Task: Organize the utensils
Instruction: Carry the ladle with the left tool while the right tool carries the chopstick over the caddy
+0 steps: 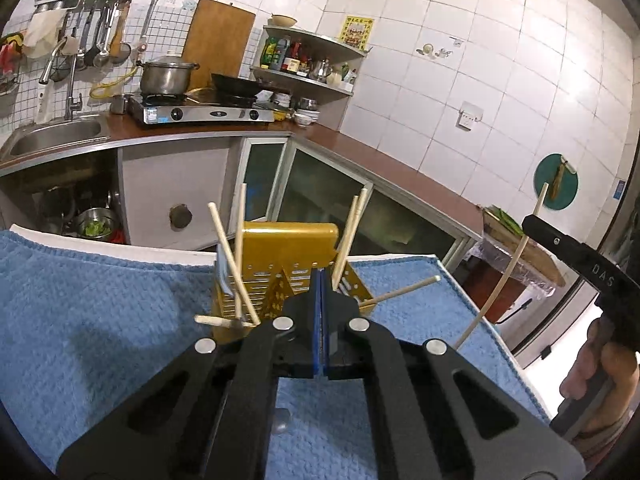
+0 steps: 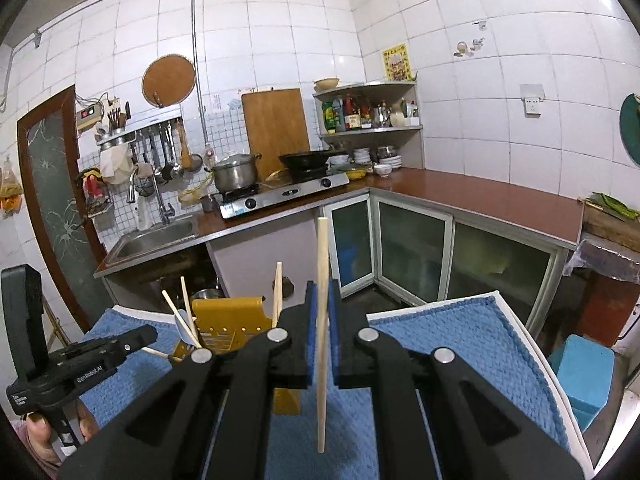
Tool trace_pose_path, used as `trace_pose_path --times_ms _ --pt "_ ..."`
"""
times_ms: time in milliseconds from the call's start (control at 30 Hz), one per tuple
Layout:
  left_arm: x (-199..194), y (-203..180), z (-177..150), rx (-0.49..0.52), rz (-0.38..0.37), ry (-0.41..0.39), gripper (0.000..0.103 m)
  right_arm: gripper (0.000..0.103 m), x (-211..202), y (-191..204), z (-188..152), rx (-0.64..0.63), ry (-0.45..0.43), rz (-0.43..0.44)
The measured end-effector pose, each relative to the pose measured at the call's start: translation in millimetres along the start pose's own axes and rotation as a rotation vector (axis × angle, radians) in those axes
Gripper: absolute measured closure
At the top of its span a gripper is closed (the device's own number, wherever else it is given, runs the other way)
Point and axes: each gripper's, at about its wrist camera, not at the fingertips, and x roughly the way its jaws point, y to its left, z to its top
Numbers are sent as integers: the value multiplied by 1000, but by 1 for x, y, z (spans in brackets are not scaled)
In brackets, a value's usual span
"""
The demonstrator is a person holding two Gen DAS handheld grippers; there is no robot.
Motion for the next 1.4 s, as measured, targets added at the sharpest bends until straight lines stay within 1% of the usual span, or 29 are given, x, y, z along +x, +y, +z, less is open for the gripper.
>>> trace_pose_path --times_ms 133,200,233,267,300,333,400,433,533,600,667,700,767,800,833,900,1000,1167,1200,1300,1400 --pt "8 17 -8 -27 57 76 103 97 13 -10 -7 16 28 3" --pt "6 27 -16 -50 85 78 103 97 17 -14 -13 21 41 2" --pt "6 32 -20 -54 97 75 99 97 19 -14 -14 22 44 0" --pt "6 35 -25 -56 112 75 95 97 21 -15 -17 27 47 -1" --pt "6 36 -29 -58 128 80 82 97 23 -17 -19 34 51 0" --pt "9 37 -36 -61 151 86 66 97 25 -19 -21 41 57 2" --pt "13 37 -42 -56 187 73 52 97 29 -20 -24 49 65 7" --pt "16 35 -44 -48 200 68 51 97 32 -20 -25 48 68 7" --pt "31 30 -46 -26 202 85 52 97 36 -18 -28 40 75 6" --pt "42 27 -47 -7 221 99 52 97 39 -19 -30 38 80 5" --pt "49 22 -52 3 245 104 57 97 41 -19 -31 42 84 6" --pt "54 22 -53 8 261 103 61 97 42 -19 -32 43 89 5" --pt "60 23 -55 5 268 111 70 97 47 -20 -34 40 97 3" --pt "65 24 -55 0 273 120 81 97 48 -21 -35 41 99 3" --pt "67 23 -56 -3 276 127 88 97 49 -21 -36 41 101 4" --pt "72 24 -56 -5 269 141 91 97 51 -21 -38 41 104 5" --pt "75 23 -56 1 278 140 94 97 52 -19 -40 39 104 5" --pt "71 24 -58 8 255 136 95 97 53 -16 -40 37 97 8" --pt "68 22 -58 19 250 124 97 97 52 -15 -40 36 95 8" --pt "59 13 -56 52 242 100 97 97 52 -15 -41 33 93 12" --pt "49 10 -53 50 215 84 97 97 50 -15 -41 33 87 12"
